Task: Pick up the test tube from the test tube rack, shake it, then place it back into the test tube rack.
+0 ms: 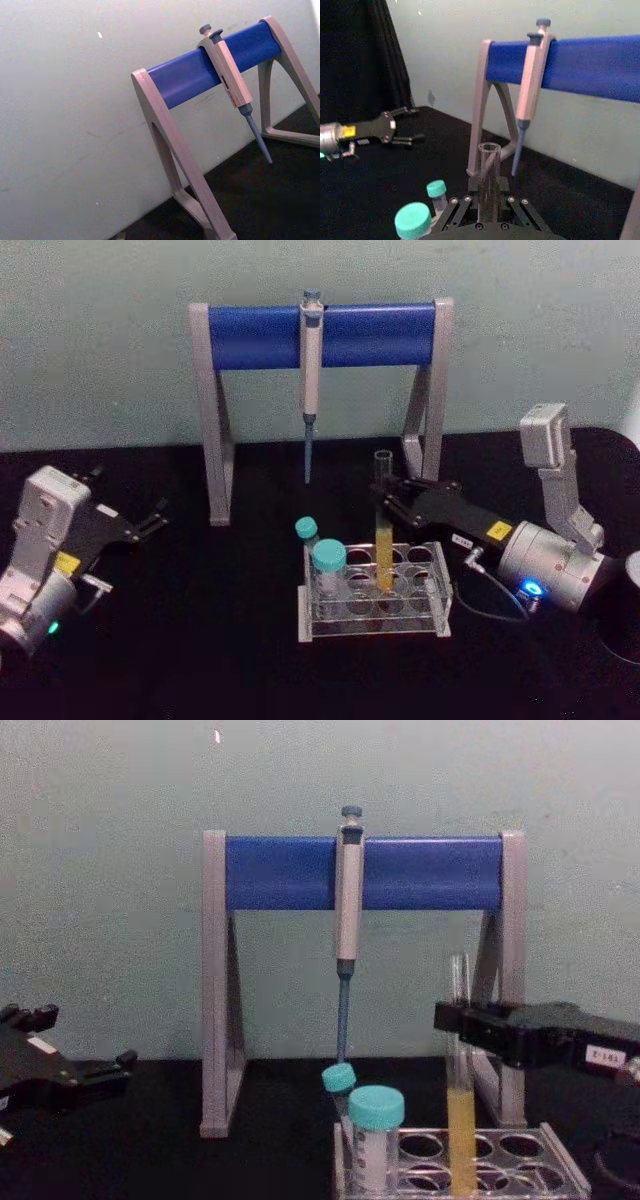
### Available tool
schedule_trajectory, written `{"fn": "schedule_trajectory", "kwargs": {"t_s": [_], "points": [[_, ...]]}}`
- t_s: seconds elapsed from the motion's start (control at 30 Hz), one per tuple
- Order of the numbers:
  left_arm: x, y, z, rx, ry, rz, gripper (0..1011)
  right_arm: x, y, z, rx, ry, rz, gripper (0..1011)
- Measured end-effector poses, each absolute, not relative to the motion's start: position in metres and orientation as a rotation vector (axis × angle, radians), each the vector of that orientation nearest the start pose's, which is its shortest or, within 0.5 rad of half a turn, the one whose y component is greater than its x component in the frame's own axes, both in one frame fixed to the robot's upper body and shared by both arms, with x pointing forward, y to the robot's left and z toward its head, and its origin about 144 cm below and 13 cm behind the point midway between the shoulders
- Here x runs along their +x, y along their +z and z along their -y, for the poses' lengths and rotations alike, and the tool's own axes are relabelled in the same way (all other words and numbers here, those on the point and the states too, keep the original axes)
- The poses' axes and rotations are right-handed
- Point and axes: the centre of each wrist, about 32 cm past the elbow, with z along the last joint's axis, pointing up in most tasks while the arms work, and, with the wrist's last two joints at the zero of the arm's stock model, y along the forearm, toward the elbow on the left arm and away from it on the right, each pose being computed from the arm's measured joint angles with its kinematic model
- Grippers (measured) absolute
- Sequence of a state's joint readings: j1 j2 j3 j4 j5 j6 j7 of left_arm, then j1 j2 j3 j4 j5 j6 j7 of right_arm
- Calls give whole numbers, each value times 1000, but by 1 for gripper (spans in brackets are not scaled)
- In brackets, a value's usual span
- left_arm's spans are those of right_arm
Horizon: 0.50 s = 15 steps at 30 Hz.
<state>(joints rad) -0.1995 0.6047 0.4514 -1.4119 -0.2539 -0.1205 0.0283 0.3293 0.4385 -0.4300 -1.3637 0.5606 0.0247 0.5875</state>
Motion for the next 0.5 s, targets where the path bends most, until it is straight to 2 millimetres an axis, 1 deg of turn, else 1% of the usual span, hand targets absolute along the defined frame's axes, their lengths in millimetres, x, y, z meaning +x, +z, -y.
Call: {"fn": "schedule_trajectory", "kwargs": {"t_s": [0.23, 0.37, 0.5], "points": [[489, 1140, -310, 304, 1248, 285, 1001, 527, 1178, 262, 24, -691, -63, 232], [489, 1140, -310, 305, 1248, 285, 1001, 524, 1189, 264, 50, -709, -13, 232], [489, 1140, -310, 305, 1248, 285, 1001, 522, 1194, 266, 73, -724, 20, 232]]}}
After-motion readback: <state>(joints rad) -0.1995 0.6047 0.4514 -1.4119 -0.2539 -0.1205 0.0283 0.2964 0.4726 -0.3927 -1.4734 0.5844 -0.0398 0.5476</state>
